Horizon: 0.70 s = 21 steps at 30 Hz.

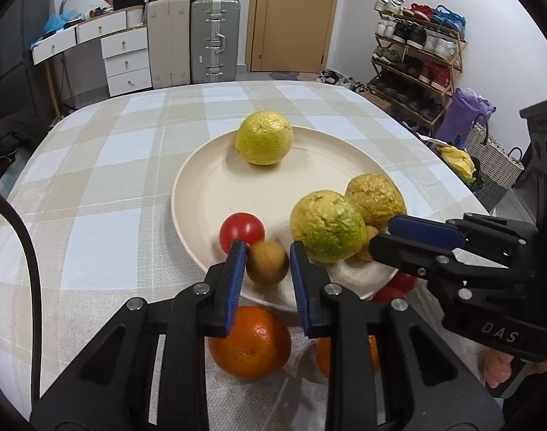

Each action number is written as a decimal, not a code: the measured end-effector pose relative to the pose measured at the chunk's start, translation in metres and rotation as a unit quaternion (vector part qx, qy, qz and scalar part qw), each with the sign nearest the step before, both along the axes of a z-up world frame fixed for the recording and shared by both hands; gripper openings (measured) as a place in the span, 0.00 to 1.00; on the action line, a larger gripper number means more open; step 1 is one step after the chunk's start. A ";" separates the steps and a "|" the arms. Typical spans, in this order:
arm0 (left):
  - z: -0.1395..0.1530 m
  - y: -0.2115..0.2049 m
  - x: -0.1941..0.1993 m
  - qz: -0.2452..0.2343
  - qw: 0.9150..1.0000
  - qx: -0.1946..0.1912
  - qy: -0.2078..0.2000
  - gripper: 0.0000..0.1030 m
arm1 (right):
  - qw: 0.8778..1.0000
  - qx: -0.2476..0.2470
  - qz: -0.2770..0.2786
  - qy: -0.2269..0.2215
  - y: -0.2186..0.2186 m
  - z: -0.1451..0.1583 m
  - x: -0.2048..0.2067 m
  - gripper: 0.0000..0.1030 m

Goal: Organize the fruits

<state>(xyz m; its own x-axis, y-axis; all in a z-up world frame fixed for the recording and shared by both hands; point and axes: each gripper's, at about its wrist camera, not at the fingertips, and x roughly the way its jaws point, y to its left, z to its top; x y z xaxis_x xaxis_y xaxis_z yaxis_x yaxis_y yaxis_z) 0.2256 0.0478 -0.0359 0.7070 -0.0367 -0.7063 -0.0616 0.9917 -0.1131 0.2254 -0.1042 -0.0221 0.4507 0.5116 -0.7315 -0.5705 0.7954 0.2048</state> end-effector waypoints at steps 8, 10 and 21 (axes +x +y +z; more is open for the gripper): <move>0.013 -0.001 -0.029 -0.002 0.999 0.010 -0.031 0.69 | 0.999 -0.008 -0.005 -0.032 -0.013 0.012 -0.021 0.59; 0.018 0.002 -0.040 0.006 0.999 0.009 -0.046 0.80 | 0.999 -0.008 -0.012 -0.038 -0.018 0.014 -0.027 0.80; 0.036 0.017 -0.090 0.027 0.998 0.002 -0.064 0.99 | 0.999 0.005 -0.029 -0.039 -0.037 0.023 -0.036 1.00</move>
